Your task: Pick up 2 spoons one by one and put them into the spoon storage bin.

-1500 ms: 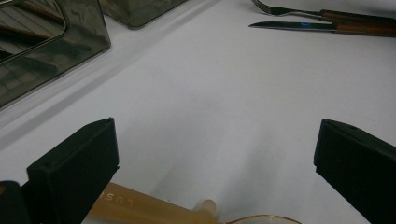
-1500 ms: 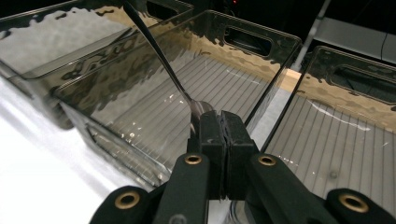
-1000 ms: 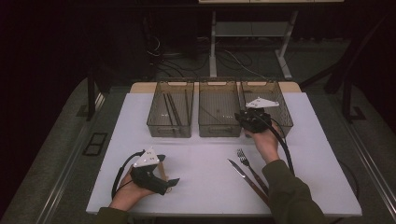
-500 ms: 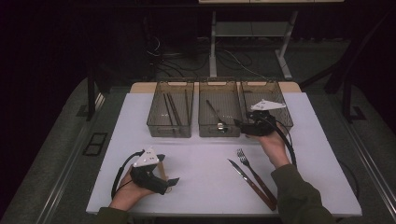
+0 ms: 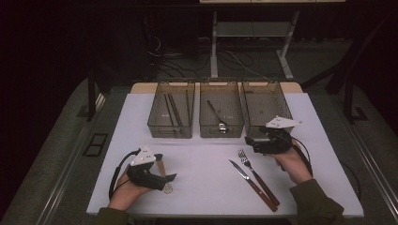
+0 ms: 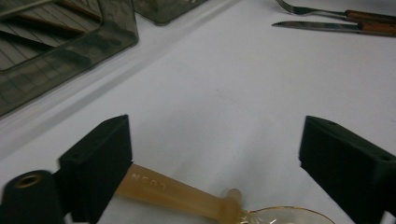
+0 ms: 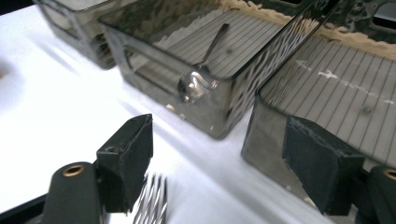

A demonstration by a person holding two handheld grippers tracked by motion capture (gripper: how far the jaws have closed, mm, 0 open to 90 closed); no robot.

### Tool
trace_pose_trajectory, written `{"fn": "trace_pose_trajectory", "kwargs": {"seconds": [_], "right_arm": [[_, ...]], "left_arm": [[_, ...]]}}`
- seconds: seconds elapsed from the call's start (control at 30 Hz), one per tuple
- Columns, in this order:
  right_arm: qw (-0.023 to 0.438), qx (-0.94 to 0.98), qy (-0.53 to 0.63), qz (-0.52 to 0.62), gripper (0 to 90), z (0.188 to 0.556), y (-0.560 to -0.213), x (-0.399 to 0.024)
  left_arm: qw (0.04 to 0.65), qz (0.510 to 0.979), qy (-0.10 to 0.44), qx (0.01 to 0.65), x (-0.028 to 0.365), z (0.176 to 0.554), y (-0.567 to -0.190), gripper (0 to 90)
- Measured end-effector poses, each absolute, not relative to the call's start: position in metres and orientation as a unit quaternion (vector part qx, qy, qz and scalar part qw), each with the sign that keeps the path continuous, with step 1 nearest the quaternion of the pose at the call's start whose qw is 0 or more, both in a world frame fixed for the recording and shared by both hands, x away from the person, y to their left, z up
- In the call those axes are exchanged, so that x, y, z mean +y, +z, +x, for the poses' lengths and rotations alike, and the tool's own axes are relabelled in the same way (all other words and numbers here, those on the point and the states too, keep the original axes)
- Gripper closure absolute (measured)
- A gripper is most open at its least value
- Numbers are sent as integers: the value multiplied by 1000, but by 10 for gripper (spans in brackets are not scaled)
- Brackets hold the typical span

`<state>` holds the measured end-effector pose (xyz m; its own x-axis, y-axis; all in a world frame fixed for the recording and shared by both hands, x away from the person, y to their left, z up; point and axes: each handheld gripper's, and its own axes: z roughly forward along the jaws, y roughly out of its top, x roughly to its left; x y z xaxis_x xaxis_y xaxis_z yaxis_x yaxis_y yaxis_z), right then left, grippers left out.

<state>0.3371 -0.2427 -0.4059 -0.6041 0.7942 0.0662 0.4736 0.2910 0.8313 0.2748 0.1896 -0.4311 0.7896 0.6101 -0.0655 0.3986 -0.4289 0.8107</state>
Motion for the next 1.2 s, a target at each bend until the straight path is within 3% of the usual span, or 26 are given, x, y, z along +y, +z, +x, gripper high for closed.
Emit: {"fn": "trace_pose_trajectory", "kwargs": {"seconds": [0.07,0.33,0.53,0.77,1.2], "right_arm": [[179,785,436,403,227,332,-408,-246],[169,796,427,395,203,307,-424,-264],[156,789,431,409,203,291,-432,-283],[149,789,432,410,203,277,-435,-292],[151,796,428,399,203,275,-437,-288]], "left_arm": [[437,836,129,306,192,277,-430,176],[423,836,157,313,199,288,-425,547],[388,845,159,331,204,297,-427,671],[367,854,140,341,211,291,-427,890],[326,856,134,379,218,297,-435,892]]}}
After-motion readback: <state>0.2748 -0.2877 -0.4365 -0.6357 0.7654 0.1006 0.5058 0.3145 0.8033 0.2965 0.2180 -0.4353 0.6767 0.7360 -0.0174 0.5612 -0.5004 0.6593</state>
